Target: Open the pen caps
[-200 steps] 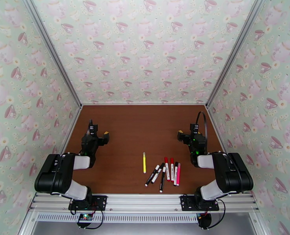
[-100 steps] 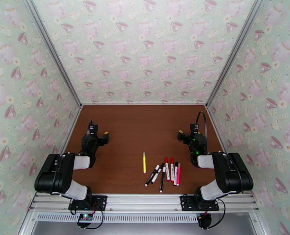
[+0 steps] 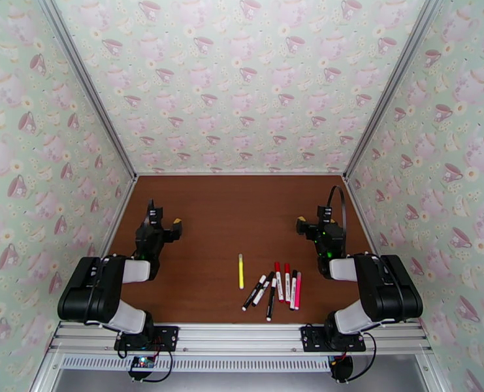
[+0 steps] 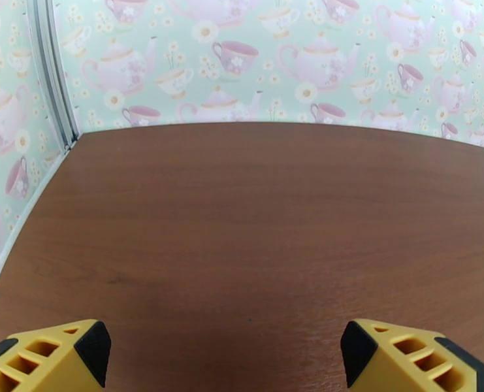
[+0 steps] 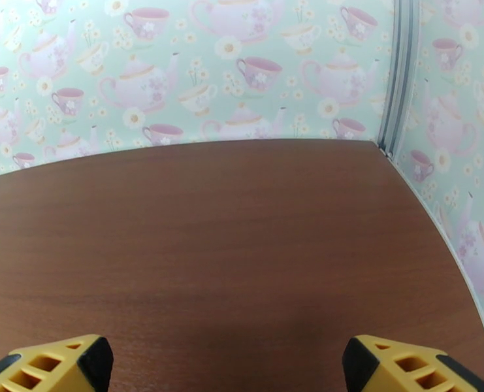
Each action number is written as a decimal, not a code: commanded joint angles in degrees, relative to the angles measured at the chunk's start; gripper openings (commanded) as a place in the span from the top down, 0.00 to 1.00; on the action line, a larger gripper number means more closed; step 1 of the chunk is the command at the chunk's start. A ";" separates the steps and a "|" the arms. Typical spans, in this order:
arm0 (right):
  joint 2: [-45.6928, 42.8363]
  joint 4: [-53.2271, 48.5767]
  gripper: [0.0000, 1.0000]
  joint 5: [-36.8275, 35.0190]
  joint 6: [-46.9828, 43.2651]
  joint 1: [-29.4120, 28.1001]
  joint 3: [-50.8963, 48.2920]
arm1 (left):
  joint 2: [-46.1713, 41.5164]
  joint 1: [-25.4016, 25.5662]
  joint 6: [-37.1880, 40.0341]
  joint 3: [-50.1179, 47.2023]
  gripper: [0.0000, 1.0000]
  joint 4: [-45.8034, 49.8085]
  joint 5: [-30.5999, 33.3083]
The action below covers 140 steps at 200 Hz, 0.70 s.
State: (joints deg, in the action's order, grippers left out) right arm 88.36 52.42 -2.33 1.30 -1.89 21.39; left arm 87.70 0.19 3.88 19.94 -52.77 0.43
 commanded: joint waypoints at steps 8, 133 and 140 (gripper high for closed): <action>-0.31 3.46 0.00 -1.43 1.40 0.20 -1.45 | -0.39 0.26 -0.25 -1.56 0.00 -3.33 -0.44; -27.32 -34.91 0.00 -0.43 9.89 0.05 6.18 | -26.46 7.48 -17.09 14.07 0.00 49.84 4.46; -28.25 -38.40 0.00 -0.41 11.53 -0.12 7.40 | -27.09 8.76 -18.88 15.58 0.00 53.43 3.91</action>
State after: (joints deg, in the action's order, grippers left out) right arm 63.48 27.92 -3.36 6.15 -1.89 24.77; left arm 63.11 6.07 -6.50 31.24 -16.99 6.17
